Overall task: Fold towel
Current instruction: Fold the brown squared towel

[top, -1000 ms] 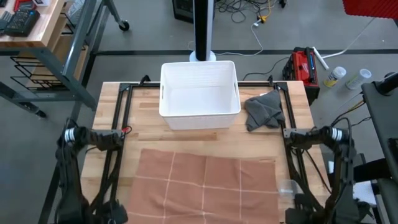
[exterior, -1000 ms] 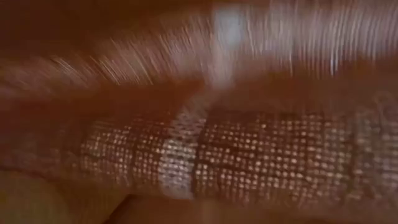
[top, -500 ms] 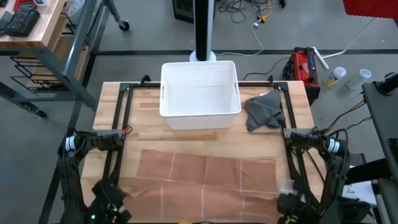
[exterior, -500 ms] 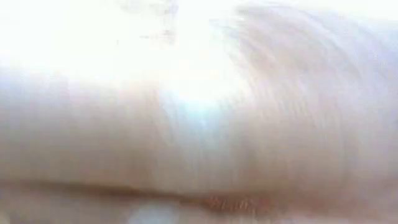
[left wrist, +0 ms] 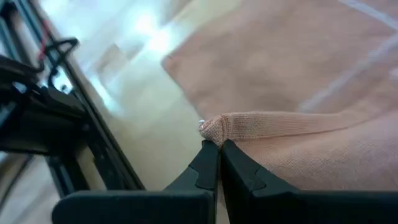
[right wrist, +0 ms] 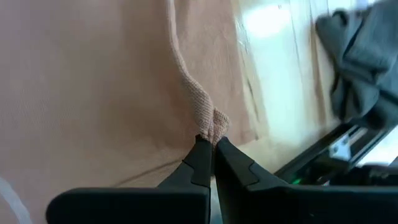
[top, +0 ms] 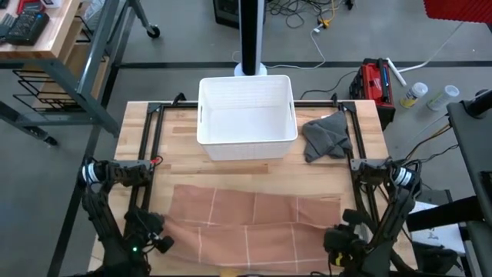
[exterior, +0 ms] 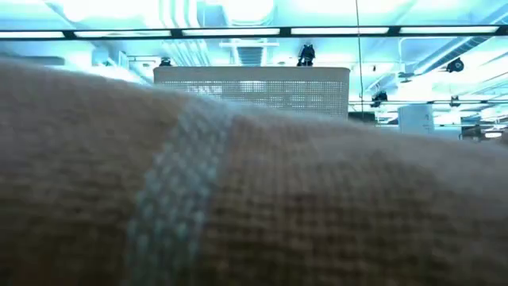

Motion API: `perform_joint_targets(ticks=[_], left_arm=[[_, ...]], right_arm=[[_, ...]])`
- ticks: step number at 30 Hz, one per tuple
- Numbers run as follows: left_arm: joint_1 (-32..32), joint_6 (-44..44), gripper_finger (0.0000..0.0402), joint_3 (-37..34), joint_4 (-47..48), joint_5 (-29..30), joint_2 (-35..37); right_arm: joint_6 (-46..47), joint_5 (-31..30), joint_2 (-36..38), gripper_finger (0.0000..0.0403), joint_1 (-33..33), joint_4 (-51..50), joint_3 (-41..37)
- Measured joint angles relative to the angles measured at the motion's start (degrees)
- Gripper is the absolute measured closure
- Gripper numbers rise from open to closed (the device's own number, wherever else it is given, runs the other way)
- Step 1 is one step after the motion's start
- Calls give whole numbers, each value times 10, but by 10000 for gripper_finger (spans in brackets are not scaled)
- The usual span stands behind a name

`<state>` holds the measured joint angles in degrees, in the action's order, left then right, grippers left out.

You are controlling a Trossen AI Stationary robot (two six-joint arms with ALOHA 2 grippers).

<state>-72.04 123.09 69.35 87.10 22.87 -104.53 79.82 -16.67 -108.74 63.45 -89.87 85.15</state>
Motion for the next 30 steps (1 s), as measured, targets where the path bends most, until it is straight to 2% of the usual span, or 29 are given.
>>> perform_joint_targets(ticks=[3,9,16,23,30], left_arm=[[0,9,401,-8,32,0,3],[1,20,401,-29,29,-16,18],[1,0,401,-35,29,-13,24],[12,5,401,-45,29,-12,34],[59,2,401,-82,29,-12,35]], right_arm=[[-40,2,12,403,-6,-1,-11],[-50,2,37,403,-10,-2,-46],[-137,14,56,403,-10,0,-128],[-102,4,110,403,-18,-1,-218],[-51,-16,140,403,-21,-1,-280]])
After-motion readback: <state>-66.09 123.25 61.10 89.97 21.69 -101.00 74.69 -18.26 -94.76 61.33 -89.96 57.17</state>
